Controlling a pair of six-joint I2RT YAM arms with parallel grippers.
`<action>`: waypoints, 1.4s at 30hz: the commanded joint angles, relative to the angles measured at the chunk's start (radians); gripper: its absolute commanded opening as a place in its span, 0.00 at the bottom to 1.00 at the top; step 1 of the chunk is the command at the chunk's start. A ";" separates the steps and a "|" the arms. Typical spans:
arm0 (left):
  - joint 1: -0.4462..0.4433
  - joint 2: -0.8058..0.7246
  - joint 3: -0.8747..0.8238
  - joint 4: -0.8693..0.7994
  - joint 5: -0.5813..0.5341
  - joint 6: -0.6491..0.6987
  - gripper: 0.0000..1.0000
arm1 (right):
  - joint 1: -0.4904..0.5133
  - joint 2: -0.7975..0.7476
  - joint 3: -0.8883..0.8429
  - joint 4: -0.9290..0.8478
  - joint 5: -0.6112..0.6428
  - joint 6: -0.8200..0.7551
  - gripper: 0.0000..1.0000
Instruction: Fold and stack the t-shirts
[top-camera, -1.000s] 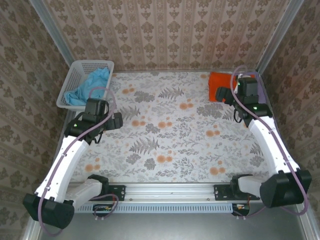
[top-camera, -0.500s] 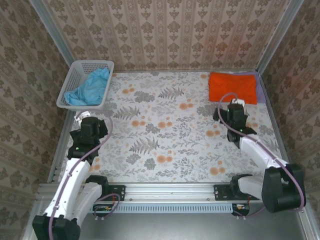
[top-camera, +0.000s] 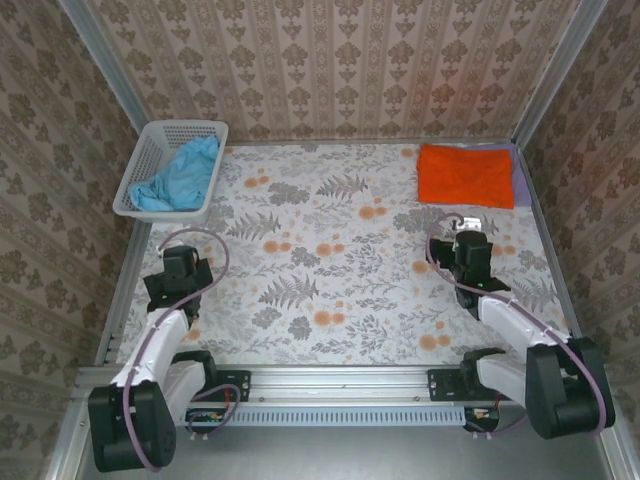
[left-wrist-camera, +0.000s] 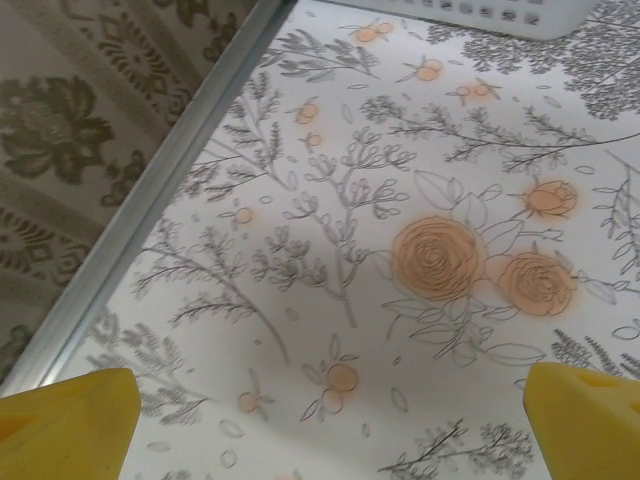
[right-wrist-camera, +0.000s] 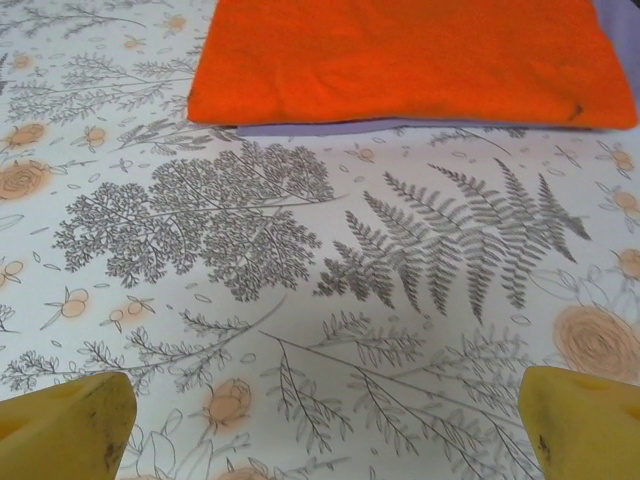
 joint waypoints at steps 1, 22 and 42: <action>0.009 0.054 -0.006 0.186 0.028 0.034 1.00 | -0.033 0.096 0.035 0.145 -0.050 -0.038 1.00; -0.003 0.419 0.025 0.788 0.260 0.116 1.00 | -0.104 0.395 -0.108 0.842 -0.276 -0.066 0.99; -0.036 0.610 0.043 0.954 0.328 0.200 1.00 | -0.080 0.403 0.003 0.642 -0.110 -0.034 0.99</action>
